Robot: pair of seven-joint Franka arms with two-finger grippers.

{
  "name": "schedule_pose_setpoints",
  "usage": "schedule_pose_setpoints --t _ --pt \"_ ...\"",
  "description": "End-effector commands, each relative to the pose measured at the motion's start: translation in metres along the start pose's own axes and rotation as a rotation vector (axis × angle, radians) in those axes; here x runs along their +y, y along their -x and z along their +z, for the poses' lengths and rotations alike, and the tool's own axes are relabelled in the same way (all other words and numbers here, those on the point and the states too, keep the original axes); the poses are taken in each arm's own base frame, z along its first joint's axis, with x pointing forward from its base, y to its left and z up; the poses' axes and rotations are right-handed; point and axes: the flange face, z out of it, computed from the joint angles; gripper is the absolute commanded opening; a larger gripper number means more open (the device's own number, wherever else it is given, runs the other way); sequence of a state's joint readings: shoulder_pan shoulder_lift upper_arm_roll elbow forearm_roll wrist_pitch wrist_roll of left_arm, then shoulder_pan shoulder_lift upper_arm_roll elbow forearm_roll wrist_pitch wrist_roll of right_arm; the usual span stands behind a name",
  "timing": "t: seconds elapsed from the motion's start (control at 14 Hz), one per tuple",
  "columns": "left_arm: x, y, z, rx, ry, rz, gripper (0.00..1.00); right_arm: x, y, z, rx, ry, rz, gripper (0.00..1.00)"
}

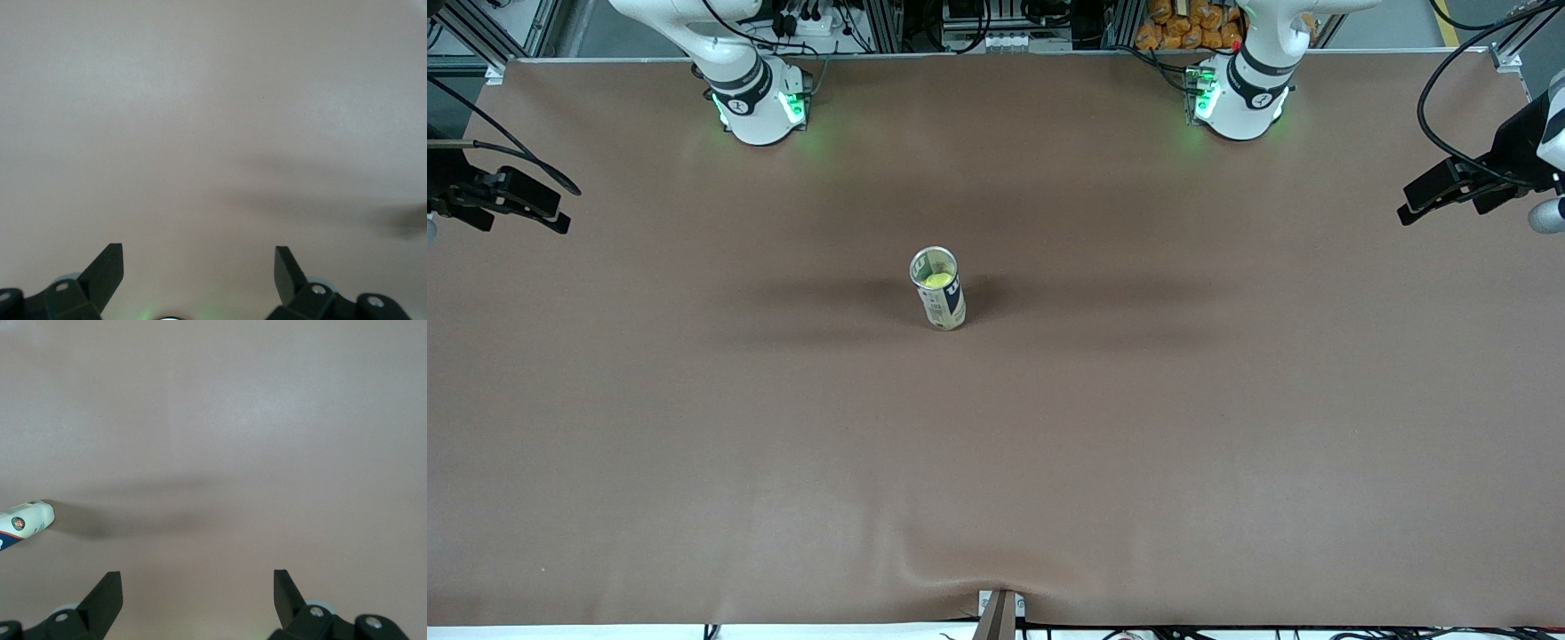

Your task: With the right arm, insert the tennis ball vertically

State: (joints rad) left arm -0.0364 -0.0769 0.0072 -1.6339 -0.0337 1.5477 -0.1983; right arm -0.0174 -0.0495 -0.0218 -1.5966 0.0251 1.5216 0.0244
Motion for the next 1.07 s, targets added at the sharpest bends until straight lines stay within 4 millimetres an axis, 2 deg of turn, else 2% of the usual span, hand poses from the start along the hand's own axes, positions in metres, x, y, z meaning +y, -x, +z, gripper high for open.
schedule_pose_setpoints --t 0.0,0.36,0.64,0.79,1.0 --pt "-0.003 -0.002 -0.004 0.013 0.014 -0.015 1.0 -0.001 0.007 -0.007 0.013 0.014 -0.005 1.0" --pt "-0.001 -0.002 -0.002 0.01 0.015 0.001 1.0 -0.001 0.006 -0.008 0.016 0.012 -0.002 1.0" --pt "0.0 0.001 -0.021 0.049 0.021 0.016 1.0 -0.001 0.006 -0.008 0.016 0.012 -0.002 1.0" --pt "-0.007 -0.001 -0.021 0.048 0.018 0.1 1.0 -0.001 0.006 -0.008 0.016 0.012 -0.002 1.0" --pt "-0.006 0.0 -0.022 0.049 0.019 0.088 1.0 -0.001 0.006 -0.008 0.016 0.012 -0.002 1.0"
